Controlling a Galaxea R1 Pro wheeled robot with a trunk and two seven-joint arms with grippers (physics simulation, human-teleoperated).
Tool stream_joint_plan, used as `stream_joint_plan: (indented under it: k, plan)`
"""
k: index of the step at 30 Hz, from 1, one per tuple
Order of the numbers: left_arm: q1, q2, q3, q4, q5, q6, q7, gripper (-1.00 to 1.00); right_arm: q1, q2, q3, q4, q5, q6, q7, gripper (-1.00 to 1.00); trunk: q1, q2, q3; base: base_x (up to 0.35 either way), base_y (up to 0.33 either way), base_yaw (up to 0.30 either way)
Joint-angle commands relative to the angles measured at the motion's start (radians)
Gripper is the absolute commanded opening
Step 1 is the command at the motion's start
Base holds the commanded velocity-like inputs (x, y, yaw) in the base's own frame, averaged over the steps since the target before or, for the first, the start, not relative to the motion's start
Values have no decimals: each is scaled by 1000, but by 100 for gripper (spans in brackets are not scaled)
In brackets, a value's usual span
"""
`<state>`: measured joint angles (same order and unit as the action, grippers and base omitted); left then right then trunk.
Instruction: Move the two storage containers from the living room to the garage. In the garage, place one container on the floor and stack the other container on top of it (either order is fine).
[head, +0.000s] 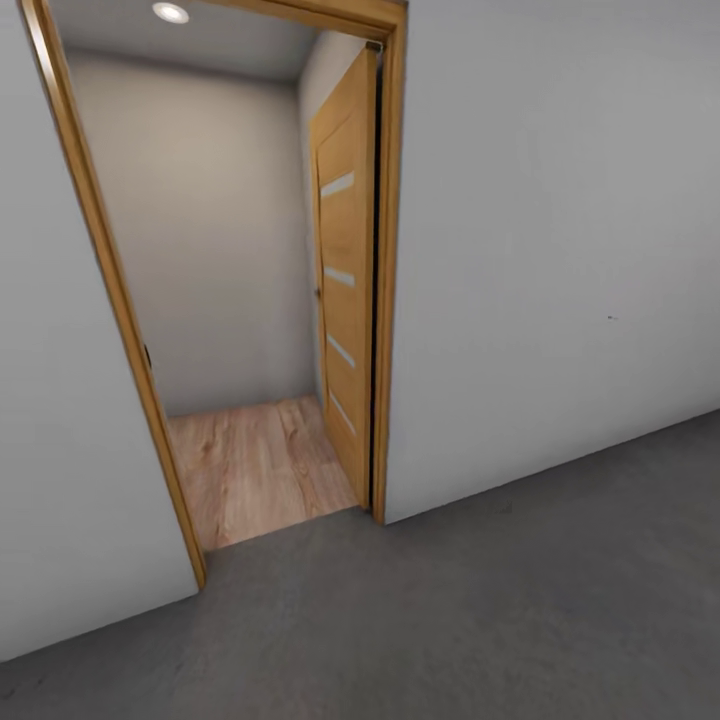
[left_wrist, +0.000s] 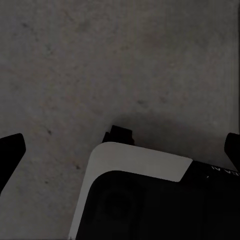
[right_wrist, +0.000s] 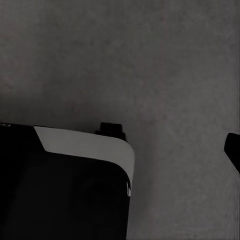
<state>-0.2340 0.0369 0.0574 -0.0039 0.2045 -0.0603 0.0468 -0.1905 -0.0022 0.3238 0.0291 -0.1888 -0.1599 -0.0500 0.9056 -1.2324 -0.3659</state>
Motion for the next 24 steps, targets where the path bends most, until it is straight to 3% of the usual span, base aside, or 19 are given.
stream_joint_plan:
  k: [1, 14, 24]
  plan:
    - [-1, 0, 5, 1, 1, -3, 1, 100, -1, 0, 9, 3, -9, -5, 0, 100, 1, -1, -1, 319, 0, 0]
    - [-1, 0, 5, 1, -1, -3, 1, 100, -1, 4, 9, 3, -11, -1, -4, 100, 1, -1, -1, 319, 0, 1]
    - [-1, 0, 5, 1, -1, -4, 1, 100, -1, 2, 7, 3, -19, -6, -1, 100, 1, -1, -1, 319, 0, 207]
